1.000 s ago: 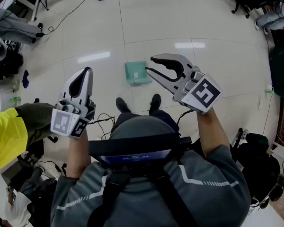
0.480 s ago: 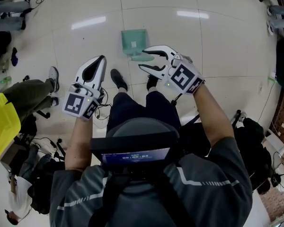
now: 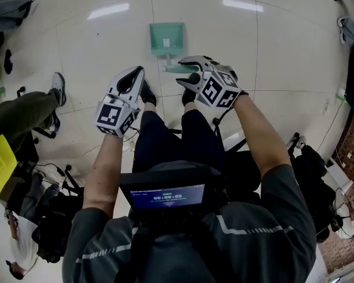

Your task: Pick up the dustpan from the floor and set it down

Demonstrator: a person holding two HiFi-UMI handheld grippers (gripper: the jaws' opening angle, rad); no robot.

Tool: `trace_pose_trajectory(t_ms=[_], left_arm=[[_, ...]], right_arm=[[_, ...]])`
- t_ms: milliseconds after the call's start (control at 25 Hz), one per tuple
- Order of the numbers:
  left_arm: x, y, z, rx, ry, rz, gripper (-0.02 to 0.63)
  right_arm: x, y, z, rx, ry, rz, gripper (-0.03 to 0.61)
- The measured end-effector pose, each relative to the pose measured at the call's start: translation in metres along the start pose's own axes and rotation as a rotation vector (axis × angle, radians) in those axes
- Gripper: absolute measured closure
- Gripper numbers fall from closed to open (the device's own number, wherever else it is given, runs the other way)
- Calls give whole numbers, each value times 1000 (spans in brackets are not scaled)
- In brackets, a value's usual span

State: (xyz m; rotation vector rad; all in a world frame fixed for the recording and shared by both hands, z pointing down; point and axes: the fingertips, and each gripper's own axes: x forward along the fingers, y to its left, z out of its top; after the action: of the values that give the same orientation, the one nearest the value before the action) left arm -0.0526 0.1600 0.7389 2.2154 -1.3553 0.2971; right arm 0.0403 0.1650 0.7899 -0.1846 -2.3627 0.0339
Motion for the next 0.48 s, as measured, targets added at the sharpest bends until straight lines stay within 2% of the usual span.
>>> trace_pose_trajectory(t_ms=[160,360,480], left_arm=[[14,8,-23,-24,16,3,574],[28,22,-36,-38,26,-11,575],[35,27,-40,-31,31,-20,581]], right_arm=[[17,-1,-23,-6,10,-1,350],[37,-14,-25,-1,-2,-13,351],[46,-19,-25,-2,-17,-14,411]])
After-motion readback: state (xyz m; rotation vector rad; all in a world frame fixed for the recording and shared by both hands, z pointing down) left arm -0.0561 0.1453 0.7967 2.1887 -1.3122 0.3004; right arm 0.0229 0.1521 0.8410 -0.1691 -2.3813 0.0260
